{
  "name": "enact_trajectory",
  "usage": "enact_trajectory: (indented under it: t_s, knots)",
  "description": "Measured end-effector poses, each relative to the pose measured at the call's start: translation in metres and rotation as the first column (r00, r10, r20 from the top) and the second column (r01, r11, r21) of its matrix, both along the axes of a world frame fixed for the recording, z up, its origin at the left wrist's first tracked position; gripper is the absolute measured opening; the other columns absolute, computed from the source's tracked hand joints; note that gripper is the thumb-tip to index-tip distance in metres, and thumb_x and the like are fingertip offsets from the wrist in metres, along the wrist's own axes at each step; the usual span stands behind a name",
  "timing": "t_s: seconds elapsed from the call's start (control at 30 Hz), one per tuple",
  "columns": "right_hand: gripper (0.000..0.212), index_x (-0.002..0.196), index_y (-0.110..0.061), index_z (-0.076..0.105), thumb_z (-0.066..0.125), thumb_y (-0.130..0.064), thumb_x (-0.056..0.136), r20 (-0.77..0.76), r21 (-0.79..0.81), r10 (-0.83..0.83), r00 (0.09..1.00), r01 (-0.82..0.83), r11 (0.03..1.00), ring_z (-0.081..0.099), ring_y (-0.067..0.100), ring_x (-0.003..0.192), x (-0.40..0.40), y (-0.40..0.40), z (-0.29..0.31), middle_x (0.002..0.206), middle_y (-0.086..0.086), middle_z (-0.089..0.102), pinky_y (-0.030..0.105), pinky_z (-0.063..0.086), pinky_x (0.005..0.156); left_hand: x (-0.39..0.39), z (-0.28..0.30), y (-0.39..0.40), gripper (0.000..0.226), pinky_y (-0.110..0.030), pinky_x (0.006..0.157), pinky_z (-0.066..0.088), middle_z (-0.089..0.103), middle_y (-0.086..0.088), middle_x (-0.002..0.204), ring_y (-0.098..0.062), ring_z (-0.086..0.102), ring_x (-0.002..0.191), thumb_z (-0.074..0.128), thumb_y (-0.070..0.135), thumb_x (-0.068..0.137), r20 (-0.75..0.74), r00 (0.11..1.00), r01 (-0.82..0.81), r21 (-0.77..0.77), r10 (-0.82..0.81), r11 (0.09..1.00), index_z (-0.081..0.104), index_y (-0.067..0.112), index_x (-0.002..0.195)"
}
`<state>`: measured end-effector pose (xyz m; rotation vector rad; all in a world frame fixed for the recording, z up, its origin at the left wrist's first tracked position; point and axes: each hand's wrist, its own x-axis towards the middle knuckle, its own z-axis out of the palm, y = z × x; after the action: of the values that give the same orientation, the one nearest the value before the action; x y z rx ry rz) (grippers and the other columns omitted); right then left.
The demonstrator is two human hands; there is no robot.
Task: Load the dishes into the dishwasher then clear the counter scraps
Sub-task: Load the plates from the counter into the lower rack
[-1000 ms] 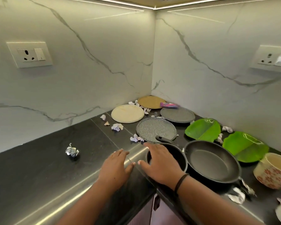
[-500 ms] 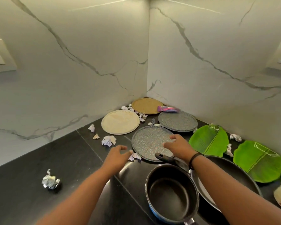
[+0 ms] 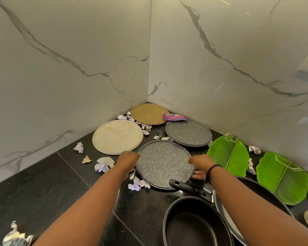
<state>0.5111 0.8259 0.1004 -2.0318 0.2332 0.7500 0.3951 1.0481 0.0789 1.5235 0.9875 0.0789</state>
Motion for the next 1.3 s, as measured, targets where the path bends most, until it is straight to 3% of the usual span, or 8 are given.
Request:
enact_trajectory:
  t_s: [0.17,0.3,0.47,0.67,0.83,1.0,1.13,1.3]
  knots:
    - [0.025,0.073,-0.007,0.040,0.057,-0.007,0.093,-0.057,-0.032,-0.012,0.998,0.011,0.999,0.042,0.017,0.047,0.005,0.000,-0.004,0.066,0.009,0.037,0.015,0.035,0.030,0.004,0.000,0.011,0.009,-0.032,0.064,0.039,0.048,-0.012,0.079,-0.022,0.045,0.074,0.062,0.001,0.086,-0.077,0.996,-0.054,-0.029,0.051,0.998,0.054,0.001,0.089]
    - [0.025,0.067,-0.005,0.045,0.053,-0.001,0.091,-0.096,0.036,-0.071,0.993,0.075,0.997,0.037,0.010,0.024,0.005,-0.002,-0.008,0.057,0.008,0.039,0.013,0.034,0.030,0.001,0.008,0.021,0.014,-0.029,0.055,0.036,0.043,-0.010,0.077,-0.019,0.039,0.066,0.062,-0.004,0.085,-0.043,0.993,-0.116,-0.089,0.113,0.989,0.057,-0.001,0.097]
    - [0.022,0.070,-0.002,0.052,0.048,0.005,0.090,-0.030,0.176,-0.141,0.990,0.144,0.974,0.044,0.009,0.034,-0.002,0.006,0.004,0.056,0.008,0.046,0.015,0.042,0.032,-0.007,0.032,0.017,0.013,-0.023,0.046,0.048,0.051,-0.013,0.075,-0.018,0.050,0.062,0.051,-0.012,0.089,0.103,0.972,-0.187,-0.220,0.213,0.957,0.055,0.000,0.085]
    - [0.013,0.087,-0.015,0.059,0.057,-0.003,0.091,0.043,0.334,-0.187,0.981,0.163,0.929,0.039,0.009,0.053,-0.013,0.016,0.027,0.068,0.001,0.051,0.017,0.042,0.040,-0.019,0.051,0.034,0.022,-0.033,0.074,0.051,0.065,-0.014,0.092,-0.021,0.058,0.077,0.051,-0.009,0.088,0.274,0.937,-0.173,-0.167,0.214,0.971,0.065,0.008,0.084]
    - [0.018,0.108,-0.012,0.061,0.053,-0.004,0.093,0.077,0.589,-0.255,0.964,0.162,0.791,0.056,0.013,0.067,-0.026,-0.006,0.062,0.083,0.003,0.063,0.026,0.049,0.060,-0.019,0.083,0.015,0.025,-0.037,0.085,0.053,0.068,-0.013,0.097,-0.023,0.064,0.087,0.049,-0.009,0.090,0.447,0.884,-0.081,-0.138,0.135,0.987,0.065,0.007,0.099]
    - [0.021,0.115,-0.007,0.056,0.052,-0.003,0.095,0.161,0.663,-0.371,0.915,0.179,0.727,0.061,0.017,0.074,-0.042,-0.086,0.099,0.090,0.006,0.066,0.029,0.055,0.067,0.004,0.114,-0.054,0.024,-0.036,0.081,0.053,0.067,-0.011,0.098,-0.018,0.062,0.083,0.047,-0.006,0.093,0.515,0.857,0.104,-0.182,0.005,0.978,0.063,0.005,0.108]
    - [0.010,0.098,-0.008,0.057,0.050,-0.002,0.096,0.189,0.643,-0.528,0.828,0.302,0.704,0.061,0.016,0.072,-0.070,-0.180,0.113,0.086,0.006,0.064,0.028,0.055,0.067,0.018,0.124,-0.142,0.025,-0.031,0.068,0.052,0.066,-0.004,0.086,-0.014,0.060,0.072,0.044,-0.003,0.095,0.510,0.844,0.312,-0.210,-0.169,0.927,0.065,0.006,0.105]
    - [0.011,0.095,-0.008,0.061,0.051,-0.003,0.096,0.170,0.636,-0.679,0.714,0.446,0.629,0.059,0.014,0.068,-0.138,-0.312,0.114,0.081,0.005,0.064,0.021,0.053,0.051,0.011,0.128,-0.266,0.023,-0.026,0.061,0.052,0.065,-0.004,0.086,-0.013,0.060,0.072,0.045,-0.002,0.096,0.465,0.794,0.535,-0.230,-0.391,0.813,0.061,0.008,0.110]
